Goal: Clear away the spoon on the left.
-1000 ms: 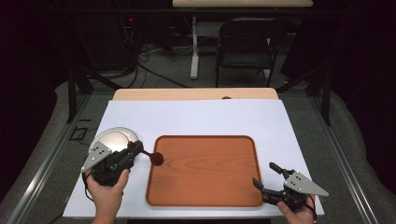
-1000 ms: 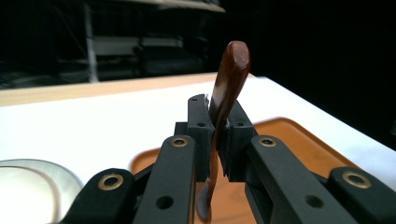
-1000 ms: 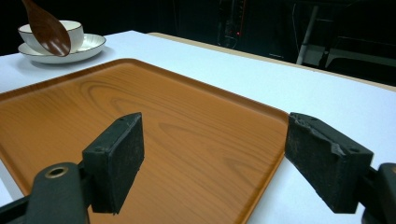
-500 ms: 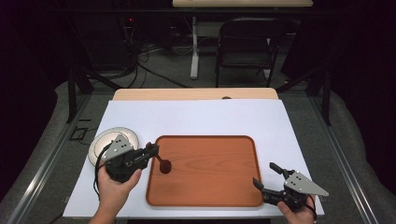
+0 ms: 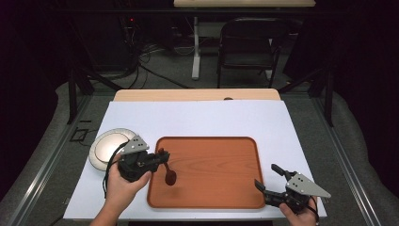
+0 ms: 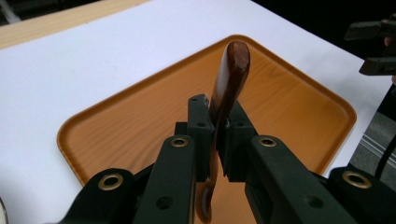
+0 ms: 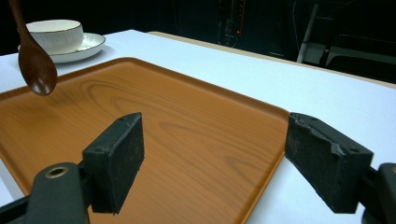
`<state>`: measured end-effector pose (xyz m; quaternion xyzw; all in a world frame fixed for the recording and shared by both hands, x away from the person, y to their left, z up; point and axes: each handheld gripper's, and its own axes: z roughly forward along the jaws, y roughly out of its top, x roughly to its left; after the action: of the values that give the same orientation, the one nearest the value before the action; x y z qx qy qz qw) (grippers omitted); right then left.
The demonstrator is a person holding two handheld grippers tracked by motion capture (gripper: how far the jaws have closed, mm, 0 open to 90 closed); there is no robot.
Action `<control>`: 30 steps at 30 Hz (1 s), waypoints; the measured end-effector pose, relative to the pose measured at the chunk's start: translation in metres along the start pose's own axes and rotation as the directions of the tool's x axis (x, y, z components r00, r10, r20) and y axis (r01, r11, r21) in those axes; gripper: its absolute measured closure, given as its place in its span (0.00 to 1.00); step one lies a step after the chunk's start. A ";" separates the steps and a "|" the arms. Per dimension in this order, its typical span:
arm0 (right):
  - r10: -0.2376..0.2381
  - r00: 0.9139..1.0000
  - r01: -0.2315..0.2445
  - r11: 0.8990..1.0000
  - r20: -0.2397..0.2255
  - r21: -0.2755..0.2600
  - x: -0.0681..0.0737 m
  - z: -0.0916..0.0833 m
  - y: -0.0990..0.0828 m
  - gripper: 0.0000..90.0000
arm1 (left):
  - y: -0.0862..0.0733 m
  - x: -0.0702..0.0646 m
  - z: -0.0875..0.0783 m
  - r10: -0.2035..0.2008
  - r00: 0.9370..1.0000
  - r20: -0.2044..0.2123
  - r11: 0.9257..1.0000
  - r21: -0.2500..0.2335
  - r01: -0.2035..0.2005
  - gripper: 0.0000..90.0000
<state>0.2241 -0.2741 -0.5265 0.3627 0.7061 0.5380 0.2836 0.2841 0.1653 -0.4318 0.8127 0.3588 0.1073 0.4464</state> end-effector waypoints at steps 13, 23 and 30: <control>0.001 1.000 -0.001 1.000 0.001 0.000 0.000 0.000 0.000 0.21 | 0.000 0.006 0.013 -0.022 0.999 0.039 0.997 0.078 0.019 0.94; -0.001 1.000 0.001 1.000 0.001 0.000 0.000 0.000 0.000 0.21 | -0.001 0.019 0.027 -0.089 0.993 0.080 0.992 0.102 0.081 0.94; 0.000 1.000 0.000 1.000 0.002 -0.002 0.000 -0.001 0.000 0.22 | 0.002 0.032 0.040 -0.141 0.989 0.048 0.985 0.105 0.136 0.92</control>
<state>0.2240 -0.2747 -0.5261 0.3631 0.7051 0.5384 0.2846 0.3277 0.1603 -0.4586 0.8101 0.4069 0.0350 0.4206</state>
